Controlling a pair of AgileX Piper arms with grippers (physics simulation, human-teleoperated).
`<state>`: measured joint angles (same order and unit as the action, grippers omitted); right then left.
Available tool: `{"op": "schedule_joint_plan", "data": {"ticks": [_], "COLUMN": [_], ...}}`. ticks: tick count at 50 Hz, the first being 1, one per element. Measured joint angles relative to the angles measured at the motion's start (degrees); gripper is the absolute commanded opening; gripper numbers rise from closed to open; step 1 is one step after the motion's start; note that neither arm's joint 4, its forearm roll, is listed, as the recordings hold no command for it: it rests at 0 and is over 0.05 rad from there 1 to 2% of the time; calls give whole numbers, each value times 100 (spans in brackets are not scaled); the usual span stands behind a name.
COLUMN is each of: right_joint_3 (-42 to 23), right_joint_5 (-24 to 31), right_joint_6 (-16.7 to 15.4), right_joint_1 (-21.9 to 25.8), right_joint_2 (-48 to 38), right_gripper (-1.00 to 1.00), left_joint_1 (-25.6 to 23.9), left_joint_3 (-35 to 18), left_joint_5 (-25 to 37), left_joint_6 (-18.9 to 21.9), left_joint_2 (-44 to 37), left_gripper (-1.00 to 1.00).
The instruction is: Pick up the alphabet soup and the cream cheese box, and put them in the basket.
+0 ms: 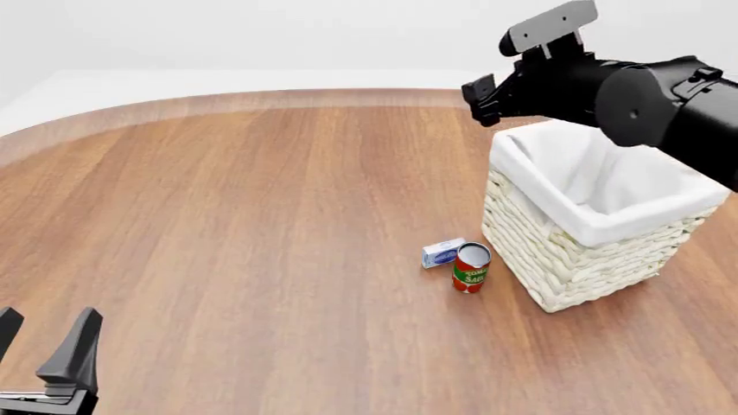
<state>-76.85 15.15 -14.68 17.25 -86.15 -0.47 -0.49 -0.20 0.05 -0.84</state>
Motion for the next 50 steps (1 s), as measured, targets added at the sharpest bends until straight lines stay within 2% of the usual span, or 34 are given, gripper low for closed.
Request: {"op": "schedule_joint_plan", "data": {"ticks": [17, 33, 50], "right_joint_3": [-792, -1602, -2781], "right_joint_5": [659, 1512, 2745], "right_joint_6": [-436, -839, -1284], "right_joint_1": [321, 727, 1028], "right_joint_2": [-484, -1012, -1796], "right_gripper": [100, 100, 100], "left_joint_1": [0, 0, 0], "left_joint_3": [7, 9, 8], "left_joint_5": [-56, -58, -34], "left_joint_6": [0, 0, 0], "left_joint_2": [-50, -50, -27], "left_gripper": [100, 100, 100]}}
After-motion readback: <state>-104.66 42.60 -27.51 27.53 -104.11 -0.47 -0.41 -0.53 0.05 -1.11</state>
